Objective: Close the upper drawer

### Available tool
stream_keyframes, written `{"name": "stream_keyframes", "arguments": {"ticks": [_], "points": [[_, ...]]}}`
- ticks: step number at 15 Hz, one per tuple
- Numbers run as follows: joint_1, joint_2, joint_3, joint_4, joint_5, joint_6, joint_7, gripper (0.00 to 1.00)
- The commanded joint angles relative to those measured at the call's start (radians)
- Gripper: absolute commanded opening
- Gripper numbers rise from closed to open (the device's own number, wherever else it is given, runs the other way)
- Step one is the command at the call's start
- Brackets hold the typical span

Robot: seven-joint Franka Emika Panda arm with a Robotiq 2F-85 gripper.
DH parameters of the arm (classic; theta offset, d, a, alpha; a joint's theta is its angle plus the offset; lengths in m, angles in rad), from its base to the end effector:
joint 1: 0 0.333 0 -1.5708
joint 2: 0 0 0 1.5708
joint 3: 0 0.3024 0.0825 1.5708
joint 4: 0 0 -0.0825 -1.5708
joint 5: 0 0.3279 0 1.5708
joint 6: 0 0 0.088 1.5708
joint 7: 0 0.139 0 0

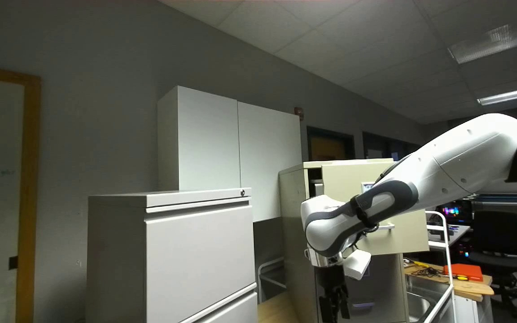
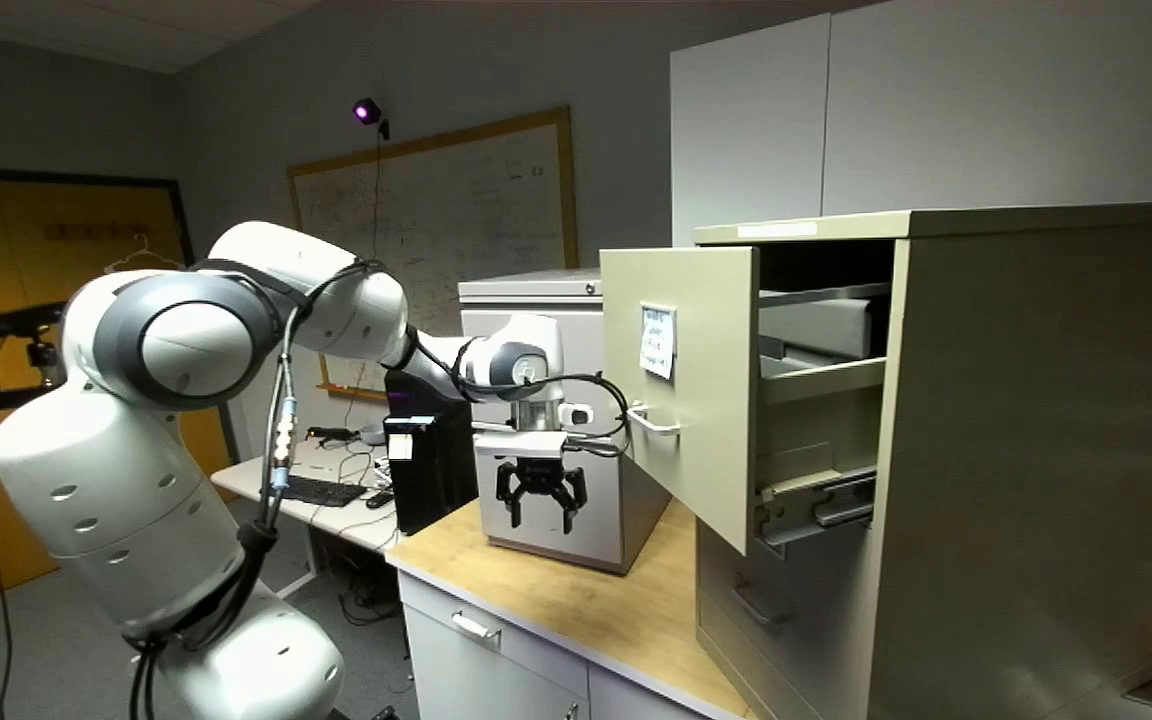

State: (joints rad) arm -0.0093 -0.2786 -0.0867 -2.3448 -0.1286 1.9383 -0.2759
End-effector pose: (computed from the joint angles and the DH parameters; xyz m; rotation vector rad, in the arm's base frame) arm 0.3908 -0.0509 0.4140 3.0439 0.3651 -0.2195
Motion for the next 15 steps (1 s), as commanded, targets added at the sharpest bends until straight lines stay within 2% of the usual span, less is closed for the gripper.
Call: {"name": "stream_keyframes", "arguments": {"ticks": [1,8,9,10,15], "points": [[-0.014,-0.028,0.026,-0.010,-0.015,0.019,0.116,1.00],[-0.068,-0.147,0.043,-0.065,-0.047,0.201,0.393,1.00],[-0.081,-0.168,0.044,-0.073,-0.053,0.220,0.426,0.91],[-0.097,-0.186,0.046,-0.082,-0.059,0.240,0.460,0.73],[-0.194,-0.290,0.059,-0.136,-0.091,0.339,0.620,0.34]]}}
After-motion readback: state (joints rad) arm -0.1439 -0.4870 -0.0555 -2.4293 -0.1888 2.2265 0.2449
